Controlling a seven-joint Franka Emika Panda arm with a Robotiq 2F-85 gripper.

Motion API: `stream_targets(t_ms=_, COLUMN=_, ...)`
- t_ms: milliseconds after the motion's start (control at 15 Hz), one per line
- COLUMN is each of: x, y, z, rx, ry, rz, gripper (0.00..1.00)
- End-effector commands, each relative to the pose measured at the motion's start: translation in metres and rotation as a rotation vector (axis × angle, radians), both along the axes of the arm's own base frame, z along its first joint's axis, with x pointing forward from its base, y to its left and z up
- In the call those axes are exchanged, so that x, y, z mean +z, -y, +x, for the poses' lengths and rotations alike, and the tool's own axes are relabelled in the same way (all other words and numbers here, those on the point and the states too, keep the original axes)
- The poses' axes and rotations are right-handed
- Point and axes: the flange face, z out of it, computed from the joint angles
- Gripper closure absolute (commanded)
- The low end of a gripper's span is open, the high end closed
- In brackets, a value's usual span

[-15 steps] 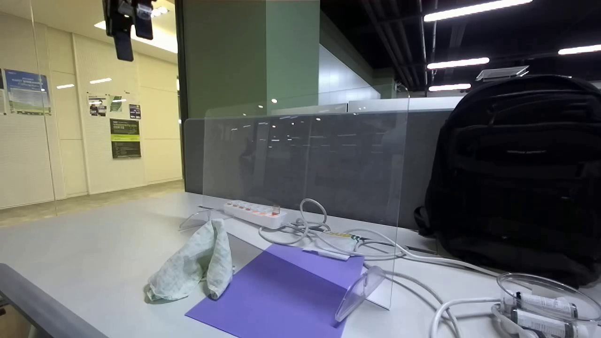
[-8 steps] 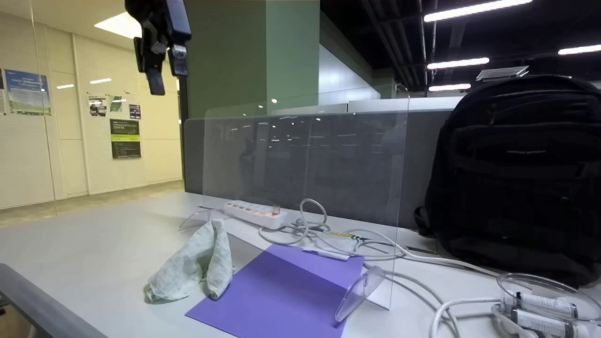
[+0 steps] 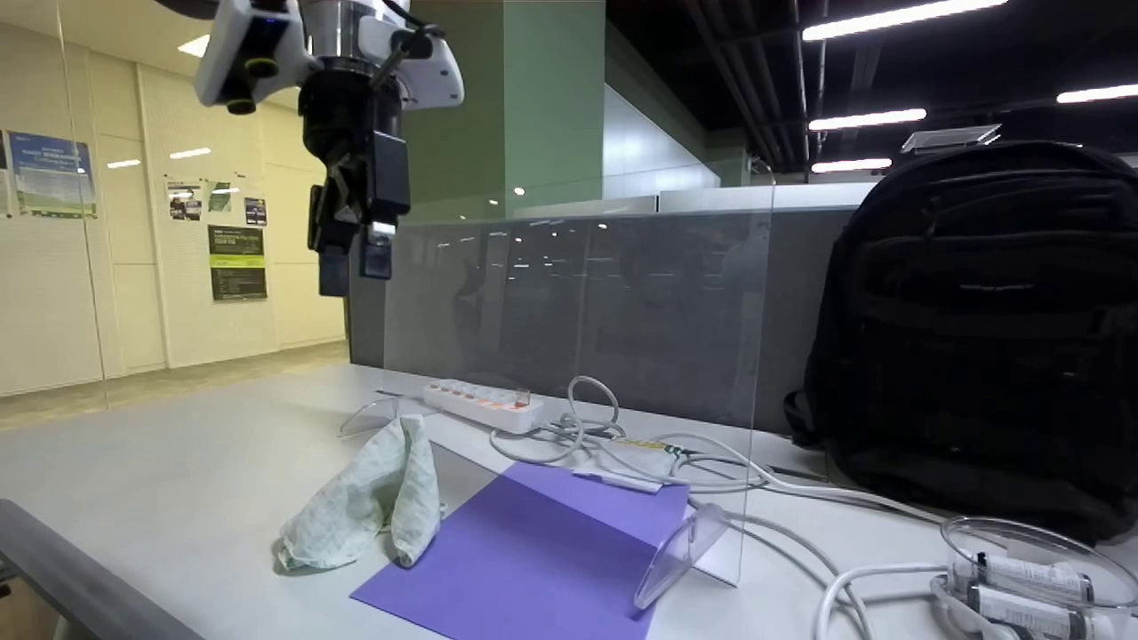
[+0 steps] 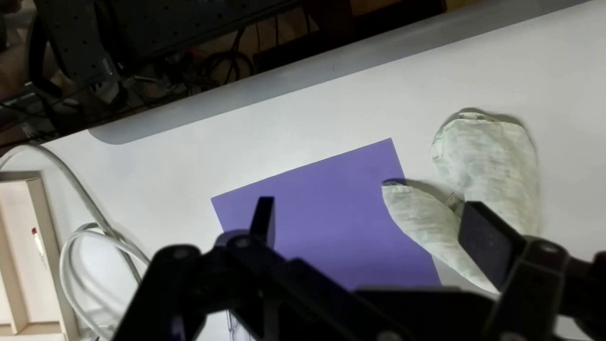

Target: Hang the white cloth on the glass panel

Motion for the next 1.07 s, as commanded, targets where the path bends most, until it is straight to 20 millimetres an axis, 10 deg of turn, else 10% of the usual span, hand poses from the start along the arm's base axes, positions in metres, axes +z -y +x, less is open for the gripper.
stream_targets(t_ms=0, x=-0.003, y=0.001, z=0.001, rx=-0.003, ry=-0.009, rz=0.003, gripper=0.00)
stream_targets(t_ms=1000, x=-0.125, y=-0.011, z=0.029, rx=-0.057, ry=0.041, rz=0.072, gripper=0.00)
